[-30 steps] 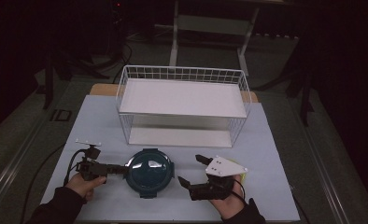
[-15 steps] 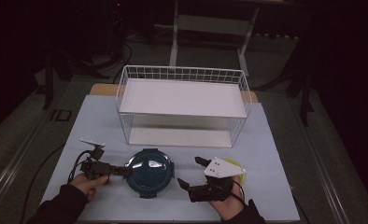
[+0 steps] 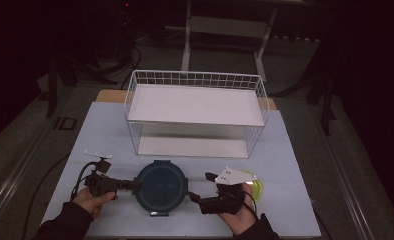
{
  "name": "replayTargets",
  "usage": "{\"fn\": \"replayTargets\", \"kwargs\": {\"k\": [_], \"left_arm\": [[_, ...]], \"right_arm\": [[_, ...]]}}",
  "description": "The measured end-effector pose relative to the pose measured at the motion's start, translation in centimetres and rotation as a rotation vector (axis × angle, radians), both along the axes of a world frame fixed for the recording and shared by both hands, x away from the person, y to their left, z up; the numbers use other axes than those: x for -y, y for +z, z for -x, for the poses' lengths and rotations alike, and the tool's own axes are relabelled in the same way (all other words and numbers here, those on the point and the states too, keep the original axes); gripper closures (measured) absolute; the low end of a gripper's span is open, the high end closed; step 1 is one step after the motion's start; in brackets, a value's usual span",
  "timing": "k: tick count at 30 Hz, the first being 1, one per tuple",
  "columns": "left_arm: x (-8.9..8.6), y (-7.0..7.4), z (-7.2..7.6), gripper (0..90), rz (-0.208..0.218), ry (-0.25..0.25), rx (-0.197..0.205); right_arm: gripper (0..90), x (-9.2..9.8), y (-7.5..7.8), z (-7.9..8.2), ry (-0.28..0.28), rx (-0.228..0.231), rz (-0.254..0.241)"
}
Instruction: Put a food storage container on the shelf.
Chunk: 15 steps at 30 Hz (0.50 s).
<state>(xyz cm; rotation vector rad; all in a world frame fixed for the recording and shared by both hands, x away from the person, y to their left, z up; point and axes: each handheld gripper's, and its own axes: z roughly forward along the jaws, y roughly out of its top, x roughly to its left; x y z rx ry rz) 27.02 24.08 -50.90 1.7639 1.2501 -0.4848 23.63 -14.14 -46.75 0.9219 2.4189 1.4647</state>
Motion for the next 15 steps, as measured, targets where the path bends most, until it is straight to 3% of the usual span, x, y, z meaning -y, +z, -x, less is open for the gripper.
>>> {"fn": "replayTargets", "kwargs": {"k": [5,8,10,15], "left_arm": [[0.1,0.4,1.0,54.4,-0.018,-0.012,0.057],[0.1,0.4,1.4,55.1,-0.018,-0.022,0.087],[0.0,0.4,1.8,55.3,-0.011,-0.037,0.118],[0.1,0.4,2.2,56.4,-0.007,-0.054,0.137]], "right_arm": [[20.5,-0.1,-0.7,-0.4,0.002,-0.063,-0.015],[28.0,-0.6,-1.4,-0.8,0.026,-0.129,-0.005],[30.5,-0.9,-1.6,-1.0,0.039,-0.142,0.002],[34.2,-1.5,-2.0,-1.4,0.061,-0.194,-0.013]]}}
